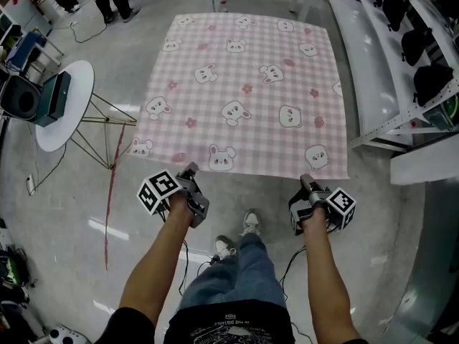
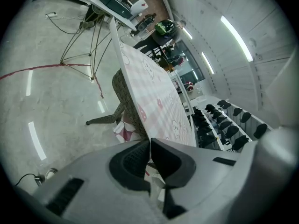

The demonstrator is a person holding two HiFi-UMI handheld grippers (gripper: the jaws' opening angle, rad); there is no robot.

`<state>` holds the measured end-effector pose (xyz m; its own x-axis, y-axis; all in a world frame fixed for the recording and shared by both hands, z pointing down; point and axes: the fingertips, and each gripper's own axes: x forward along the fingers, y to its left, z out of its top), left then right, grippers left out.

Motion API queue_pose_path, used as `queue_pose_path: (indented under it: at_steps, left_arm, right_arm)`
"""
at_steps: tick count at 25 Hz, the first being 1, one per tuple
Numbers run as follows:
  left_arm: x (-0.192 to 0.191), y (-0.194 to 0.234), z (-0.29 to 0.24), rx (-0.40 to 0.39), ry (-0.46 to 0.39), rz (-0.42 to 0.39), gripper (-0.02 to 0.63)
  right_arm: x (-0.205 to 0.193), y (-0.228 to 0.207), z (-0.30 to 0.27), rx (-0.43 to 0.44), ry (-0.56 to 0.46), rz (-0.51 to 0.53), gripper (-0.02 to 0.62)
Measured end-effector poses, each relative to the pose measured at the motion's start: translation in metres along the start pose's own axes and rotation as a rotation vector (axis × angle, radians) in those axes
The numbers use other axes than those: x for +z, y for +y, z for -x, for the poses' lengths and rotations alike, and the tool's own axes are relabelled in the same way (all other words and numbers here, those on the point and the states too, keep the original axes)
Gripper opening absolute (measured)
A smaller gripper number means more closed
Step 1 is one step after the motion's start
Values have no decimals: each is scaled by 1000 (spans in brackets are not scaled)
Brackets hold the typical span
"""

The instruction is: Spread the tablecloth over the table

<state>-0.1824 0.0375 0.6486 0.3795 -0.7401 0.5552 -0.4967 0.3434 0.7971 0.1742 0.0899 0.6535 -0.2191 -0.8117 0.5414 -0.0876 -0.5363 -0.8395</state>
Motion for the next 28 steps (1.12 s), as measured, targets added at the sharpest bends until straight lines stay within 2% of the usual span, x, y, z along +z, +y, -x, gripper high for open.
queue_pose_path:
  at_steps: [6, 11, 14, 17, 25, 28]
  left_arm:
    - [0, 5, 4, -9, 13, -51, 37]
    - [-14, 0, 8, -35, 46, -64, 100]
    - [-13, -15, 6, -54, 52, -104, 100]
    - [-11, -45, 18, -95, 48, -157, 100]
    - [10, -145, 69, -218, 8, -440, 87]
    - [18, -182, 87, -251, -14, -610, 87]
  right_arm:
    - [-4, 0, 1, 17, 0, 9, 25]
    - [-7, 11, 1, 37, 0, 63, 58]
    - [-15, 39, -6, 71, 19, 127, 58]
    - [-27, 74, 5, 100, 34, 240, 56]
    - [-59, 176, 54, 169, 39, 600, 39]
    - [-68, 208, 70, 177, 34, 773, 31]
